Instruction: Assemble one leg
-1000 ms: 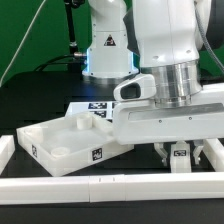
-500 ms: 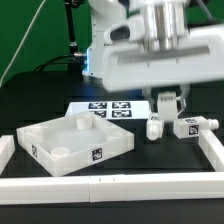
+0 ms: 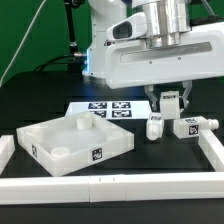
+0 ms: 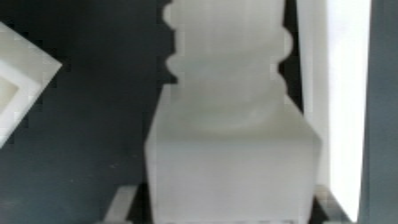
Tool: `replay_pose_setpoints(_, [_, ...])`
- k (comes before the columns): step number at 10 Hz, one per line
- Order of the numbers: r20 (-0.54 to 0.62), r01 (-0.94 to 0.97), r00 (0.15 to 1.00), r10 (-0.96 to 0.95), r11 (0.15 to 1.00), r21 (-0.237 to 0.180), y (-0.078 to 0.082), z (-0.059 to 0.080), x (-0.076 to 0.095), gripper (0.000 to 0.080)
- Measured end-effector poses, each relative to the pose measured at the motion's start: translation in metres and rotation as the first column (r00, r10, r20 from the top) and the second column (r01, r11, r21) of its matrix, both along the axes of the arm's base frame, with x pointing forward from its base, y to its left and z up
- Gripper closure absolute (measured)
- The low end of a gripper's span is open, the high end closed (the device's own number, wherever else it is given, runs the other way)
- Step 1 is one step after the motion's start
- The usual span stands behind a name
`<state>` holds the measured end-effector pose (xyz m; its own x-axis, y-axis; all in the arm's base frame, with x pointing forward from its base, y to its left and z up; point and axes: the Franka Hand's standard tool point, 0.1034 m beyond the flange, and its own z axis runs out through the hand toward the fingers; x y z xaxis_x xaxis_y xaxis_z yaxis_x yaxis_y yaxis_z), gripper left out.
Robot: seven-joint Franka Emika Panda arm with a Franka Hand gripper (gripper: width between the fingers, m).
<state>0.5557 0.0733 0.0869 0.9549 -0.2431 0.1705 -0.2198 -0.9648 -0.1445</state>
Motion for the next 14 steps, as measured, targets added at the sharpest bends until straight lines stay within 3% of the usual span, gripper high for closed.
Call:
replay_pose_setpoints(1, [0.032,-0.037,0.999,0.038,0.999,-0.02,-0.006,0.002,-0.013,0.0538])
replay_pose_setpoints(2, [0.052,-0.06,0.997,0.062,0.997,-0.047,-0.018,0.002,-0.044,0.0538])
replay_pose_setpoints(3, [0.066,-0.044,0.997,0.048,0.997,-0.062,-0.032,0.004,-0.063,0.0538])
replay_pose_setpoints(8, [0.061,-0.068,0.995,0.073,0.995,-0.07,-0.033,0.0,-0.065,0.0538])
replay_pose_setpoints(9, [0.066,-0.098,0.992,0.105,0.991,-0.093,-0.048,-0.009,-0.08,0.0538])
replay_pose_setpoints(11, [0.078,-0.085,0.992,0.097,0.986,-0.143,-0.086,-0.042,-0.131,0.0538])
replay_pose_setpoints(12, [0.072,-0.079,0.993,0.09,0.987,-0.141,-0.082,-0.051,-0.14,0.0538])
replay_pose_setpoints(14, [0.07,-0.09,0.992,0.1,0.986,-0.141,-0.08,-0.049,-0.136,0.0538])
